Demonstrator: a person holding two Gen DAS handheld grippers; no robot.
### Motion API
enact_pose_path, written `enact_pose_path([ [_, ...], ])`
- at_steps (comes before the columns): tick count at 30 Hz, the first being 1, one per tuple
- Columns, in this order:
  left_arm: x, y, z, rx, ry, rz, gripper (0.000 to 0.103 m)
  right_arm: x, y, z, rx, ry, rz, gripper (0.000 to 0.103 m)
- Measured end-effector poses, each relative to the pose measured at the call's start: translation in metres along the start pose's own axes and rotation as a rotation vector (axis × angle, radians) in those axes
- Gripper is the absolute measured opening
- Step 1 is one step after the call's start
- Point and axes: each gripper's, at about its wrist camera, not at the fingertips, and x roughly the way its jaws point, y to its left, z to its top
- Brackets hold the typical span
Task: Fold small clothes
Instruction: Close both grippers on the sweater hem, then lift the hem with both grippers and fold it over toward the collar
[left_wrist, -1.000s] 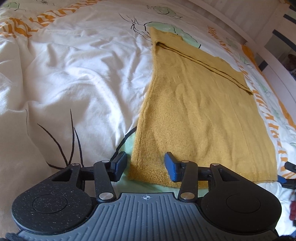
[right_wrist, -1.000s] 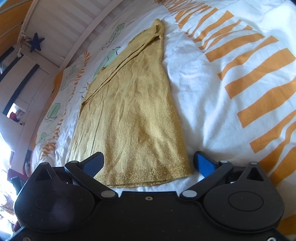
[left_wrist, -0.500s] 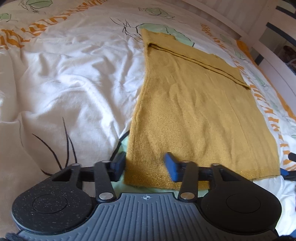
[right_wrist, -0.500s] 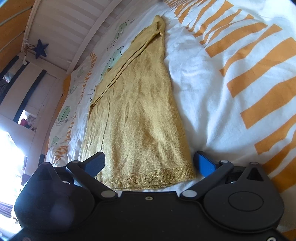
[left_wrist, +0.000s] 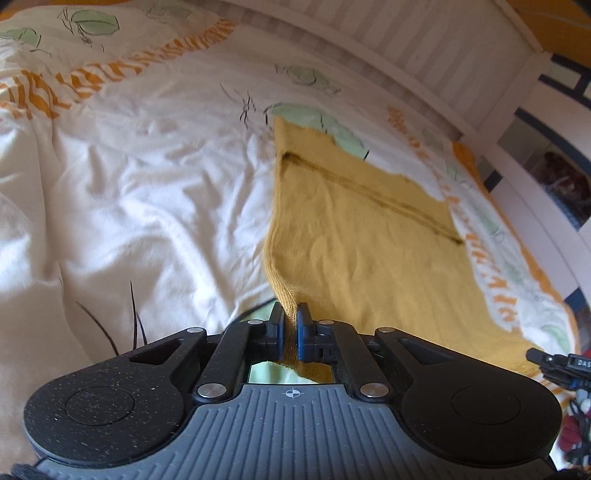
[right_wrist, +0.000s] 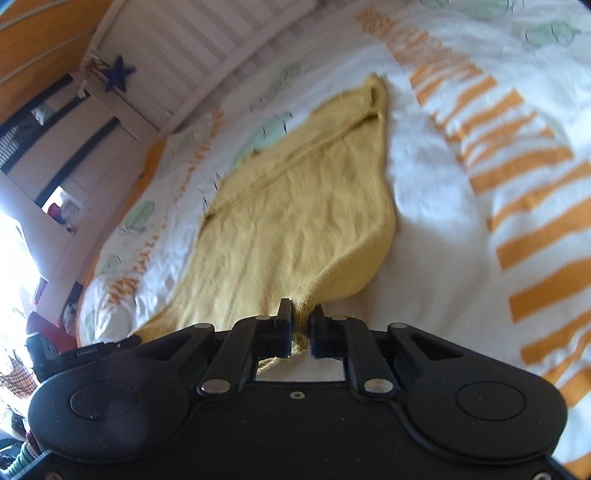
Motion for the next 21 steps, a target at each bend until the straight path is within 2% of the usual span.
enact_pose_path([
  [7, -0.007, -0.005, 0.035, -0.042, -0.087, -0.056, 0.005, -0.007, 0.003, 0.033, 0.018, -0.083, 0.042, 0.018],
  [13, 0.005, -0.012, 0.07, -0.041, -0.148, -0.069, 0.005, 0.012, 0.003, 0.061, 0.031, -0.111, 0.074, 0.018],
  [21, 0.035, -0.017, 0.131, -0.048, -0.244, -0.082, 0.005, 0.043, 0.002, 0.117, 0.032, -0.171, 0.091, 0.018],
])
